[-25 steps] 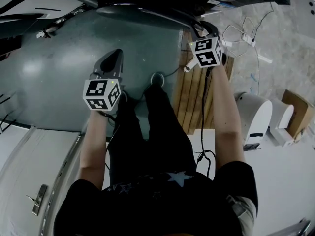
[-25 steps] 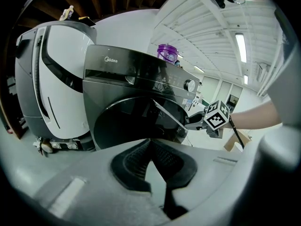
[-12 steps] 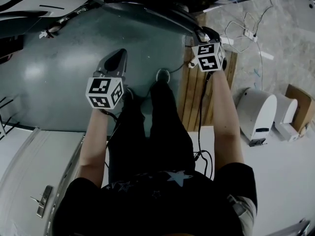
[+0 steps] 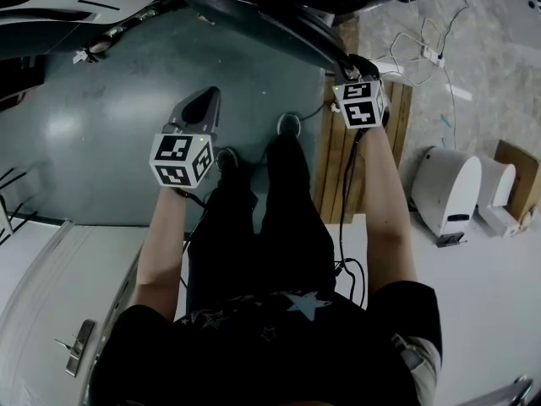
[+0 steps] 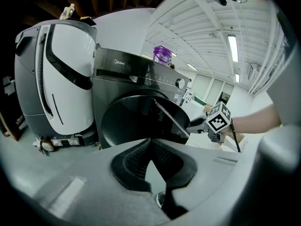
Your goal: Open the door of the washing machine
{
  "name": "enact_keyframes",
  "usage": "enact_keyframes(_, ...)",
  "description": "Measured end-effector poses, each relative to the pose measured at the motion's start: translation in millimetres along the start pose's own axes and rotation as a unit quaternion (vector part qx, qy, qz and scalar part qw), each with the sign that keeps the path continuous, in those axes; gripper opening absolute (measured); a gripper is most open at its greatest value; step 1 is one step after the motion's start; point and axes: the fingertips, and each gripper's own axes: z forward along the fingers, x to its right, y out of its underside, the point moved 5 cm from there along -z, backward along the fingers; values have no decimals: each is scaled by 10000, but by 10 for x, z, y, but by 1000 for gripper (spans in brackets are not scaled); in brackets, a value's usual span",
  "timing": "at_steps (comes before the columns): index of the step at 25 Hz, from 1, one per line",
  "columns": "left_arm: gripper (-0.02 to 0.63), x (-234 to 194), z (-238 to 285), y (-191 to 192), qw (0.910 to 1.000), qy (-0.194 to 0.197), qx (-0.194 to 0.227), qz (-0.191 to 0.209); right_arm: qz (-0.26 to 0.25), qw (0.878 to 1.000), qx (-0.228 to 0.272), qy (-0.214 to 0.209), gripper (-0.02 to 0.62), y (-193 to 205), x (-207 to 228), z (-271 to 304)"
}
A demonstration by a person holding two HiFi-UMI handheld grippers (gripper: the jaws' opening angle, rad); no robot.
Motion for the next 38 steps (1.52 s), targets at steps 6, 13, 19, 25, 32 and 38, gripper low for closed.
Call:
enact_keyframes(6,11,-46,-166,88,10000,53,5,34,142,9999,-71,4,123,95,-256,-129)
enact_keyframes(13,11,-184,-392,168,9999,81,3,85,245,9995,-209,-34,114,160,-626,-279)
enact_keyframes(19,11,-286,-593,325,10000,67,-48,41,107,9992,-285,-275,107,163,-1064,-385)
enact_keyframes(25,11,-342,-800,432,10000,72,-17,-4,118,9979,-402,-501,100,99,-1525,-505)
enact_keyframes(32,11,-510,-1120,592,9997,-96,104,-188,300,9933,-484,-1008,94,60,-2094,-632)
enact_keyframes(38,11,-731,-1436,835,9984,-333,114,-450,979,9869,-520,-1175,95,-40,-2590,-660)
